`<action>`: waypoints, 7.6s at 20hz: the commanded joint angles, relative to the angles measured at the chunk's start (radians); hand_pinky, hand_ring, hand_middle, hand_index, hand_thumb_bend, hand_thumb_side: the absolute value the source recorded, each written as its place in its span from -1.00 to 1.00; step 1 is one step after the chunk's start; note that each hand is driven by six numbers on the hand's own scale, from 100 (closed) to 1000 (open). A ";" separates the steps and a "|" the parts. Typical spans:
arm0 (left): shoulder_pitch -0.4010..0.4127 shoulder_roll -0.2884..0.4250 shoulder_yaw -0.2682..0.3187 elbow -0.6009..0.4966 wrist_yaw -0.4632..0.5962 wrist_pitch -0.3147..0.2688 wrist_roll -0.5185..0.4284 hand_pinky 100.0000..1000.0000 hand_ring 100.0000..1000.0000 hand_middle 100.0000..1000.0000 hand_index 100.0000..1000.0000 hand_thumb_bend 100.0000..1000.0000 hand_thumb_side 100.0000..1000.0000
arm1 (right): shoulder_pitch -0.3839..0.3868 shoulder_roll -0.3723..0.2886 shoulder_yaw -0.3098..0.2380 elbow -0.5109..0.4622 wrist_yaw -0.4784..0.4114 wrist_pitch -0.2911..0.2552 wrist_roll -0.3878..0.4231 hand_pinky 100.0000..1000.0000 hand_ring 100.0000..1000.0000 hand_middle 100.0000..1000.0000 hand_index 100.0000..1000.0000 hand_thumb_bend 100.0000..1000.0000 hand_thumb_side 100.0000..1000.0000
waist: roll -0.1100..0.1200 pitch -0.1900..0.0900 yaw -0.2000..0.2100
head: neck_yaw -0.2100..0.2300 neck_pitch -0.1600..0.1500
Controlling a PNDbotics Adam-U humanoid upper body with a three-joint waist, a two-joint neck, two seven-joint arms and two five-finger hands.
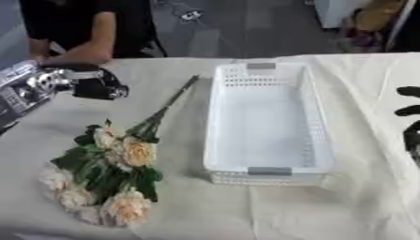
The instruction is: Pick up objects on the table and place them in the box.
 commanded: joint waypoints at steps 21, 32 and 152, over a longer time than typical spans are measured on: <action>0.031 -0.026 -0.064 0.110 0.007 -0.093 -0.145 0.72 0.54 0.47 0.70 0.78 0.90 | -0.018 -0.026 0.006 -0.013 -0.010 -0.003 0.011 0.20 0.58 0.90 1.00 -1.00 -0.53 | -0.003 -0.008 -0.007 | 0.013 -0.002; 0.023 -0.045 -0.072 0.106 -0.050 -0.153 -0.238 0.67 0.45 0.41 0.65 0.81 0.86 | -0.020 -0.027 0.006 -0.015 -0.011 -0.003 0.011 0.21 0.58 0.90 1.00 -1.00 -0.54 | -0.003 -0.007 -0.010 | 0.010 -0.002; -0.492 -0.765 0.138 0.644 0.012 -0.262 0.261 0.37 0.62 0.84 0.82 -0.21 1.00 | -0.044 0.001 0.084 0.000 0.021 -0.019 0.113 0.22 0.50 0.71 0.95 -1.00 -0.18 | -0.020 0.012 -0.036 | 0.065 -0.002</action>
